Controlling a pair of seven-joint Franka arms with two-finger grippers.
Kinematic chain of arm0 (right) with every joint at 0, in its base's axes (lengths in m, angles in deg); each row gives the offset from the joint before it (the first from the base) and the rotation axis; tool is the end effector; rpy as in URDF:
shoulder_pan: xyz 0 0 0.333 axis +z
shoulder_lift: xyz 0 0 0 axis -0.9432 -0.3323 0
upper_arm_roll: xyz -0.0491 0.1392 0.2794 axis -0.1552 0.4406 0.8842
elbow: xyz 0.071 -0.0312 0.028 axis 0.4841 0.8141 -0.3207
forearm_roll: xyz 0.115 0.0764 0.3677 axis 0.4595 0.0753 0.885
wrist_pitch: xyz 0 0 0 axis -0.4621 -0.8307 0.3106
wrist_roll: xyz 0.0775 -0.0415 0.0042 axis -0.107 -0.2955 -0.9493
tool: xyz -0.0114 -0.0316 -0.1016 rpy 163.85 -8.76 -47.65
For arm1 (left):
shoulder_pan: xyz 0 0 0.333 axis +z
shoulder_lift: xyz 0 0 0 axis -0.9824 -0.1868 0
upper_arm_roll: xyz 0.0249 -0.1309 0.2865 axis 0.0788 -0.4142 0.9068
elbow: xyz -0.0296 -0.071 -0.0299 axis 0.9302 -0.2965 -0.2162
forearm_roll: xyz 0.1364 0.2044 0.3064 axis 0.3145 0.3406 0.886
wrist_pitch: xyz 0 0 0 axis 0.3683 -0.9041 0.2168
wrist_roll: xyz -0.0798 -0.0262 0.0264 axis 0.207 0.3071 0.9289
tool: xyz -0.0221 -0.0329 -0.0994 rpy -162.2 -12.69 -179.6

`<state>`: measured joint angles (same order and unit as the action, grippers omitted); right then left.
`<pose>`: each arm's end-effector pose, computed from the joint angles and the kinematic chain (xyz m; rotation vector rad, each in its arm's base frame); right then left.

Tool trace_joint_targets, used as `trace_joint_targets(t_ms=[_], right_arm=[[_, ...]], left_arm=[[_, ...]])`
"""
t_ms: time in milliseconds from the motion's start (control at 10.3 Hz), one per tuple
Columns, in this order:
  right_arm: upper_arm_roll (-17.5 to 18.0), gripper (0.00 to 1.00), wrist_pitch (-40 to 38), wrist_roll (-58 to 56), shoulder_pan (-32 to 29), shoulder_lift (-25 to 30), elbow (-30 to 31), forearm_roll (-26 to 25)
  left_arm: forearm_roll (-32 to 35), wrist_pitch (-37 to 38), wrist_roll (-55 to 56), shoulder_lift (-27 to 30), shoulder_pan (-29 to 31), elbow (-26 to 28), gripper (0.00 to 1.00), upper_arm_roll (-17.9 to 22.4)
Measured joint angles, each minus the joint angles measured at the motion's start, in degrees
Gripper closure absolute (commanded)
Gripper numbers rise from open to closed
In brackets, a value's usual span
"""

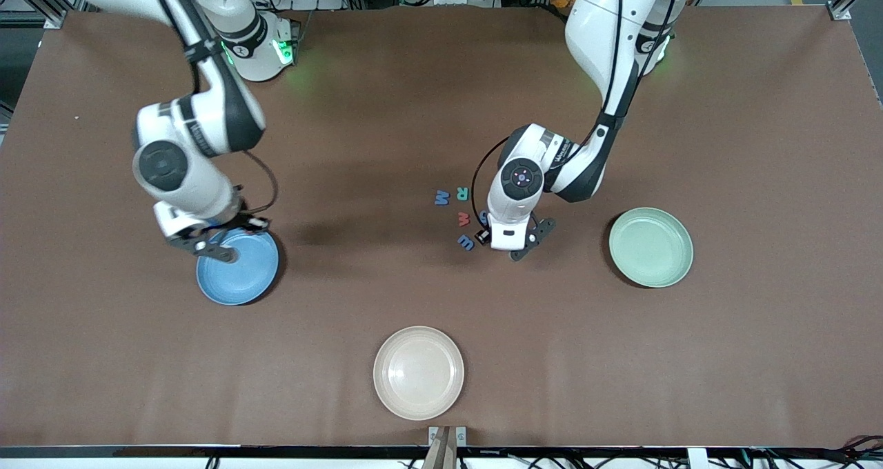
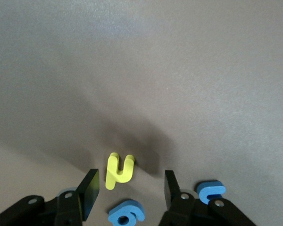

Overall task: Sort uppercase to blue plate, lowercase to green plate
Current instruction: 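Place the pink Q on the blue plate while the left gripper grasps yellow h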

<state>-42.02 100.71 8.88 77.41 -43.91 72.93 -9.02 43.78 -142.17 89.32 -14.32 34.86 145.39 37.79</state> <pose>0.5825 0.0782 0.3096 2.9862 -0.4332 -0.1011 0.5225 -0.4120 0.1865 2.9326 1.1043 -0.1204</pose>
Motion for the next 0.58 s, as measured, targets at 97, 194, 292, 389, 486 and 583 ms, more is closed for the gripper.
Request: trace_joint_targets(t_ms=[97, 194, 292, 389, 486, 583], right_arm=[[-1.8, 1.0, 3.1, -1.8, -0.7, -2.0, 0.4, 0.0], [-2.6, 1.0, 6.3, -2.2, -1.0, -4.6, 0.5, 0.0], [-2.8, 0.62, 9.3, -2.1, -1.0, -7.0, 0.4, 0.0], [-2.8, 0.36, 11.0, -2.1, -0.9, -8.7, 0.3, 0.0], [-2.8, 0.33, 11.6, -2.1, -0.8, -9.5, 0.0, 0.0], [-2.8, 0.28, 11.6, -2.0, -0.8, -9.5, -0.3, 0.1]], left_arm=[[0.0, 0.0, 0.0, 0.0, -0.2, 0.4, 0.36, 0.0], [0.0, -0.3, 0.0, 0.1, -0.3, 0.9, 0.36, 0.0], [0.3, -1.2, 0.0, 0.1, -0.4, 1.8, 0.36, 0.0], [0.4, -2.5, 0.0, 0.1, -0.5, 2.9, 0.36, 0.0], [0.4, -3.7, 0.0, 0.2, -0.5, 3.6, 0.4, -0.1], [0.5, -4.0, 0.0, 0.4, -0.6, 3.7, 0.48, -0.1]])
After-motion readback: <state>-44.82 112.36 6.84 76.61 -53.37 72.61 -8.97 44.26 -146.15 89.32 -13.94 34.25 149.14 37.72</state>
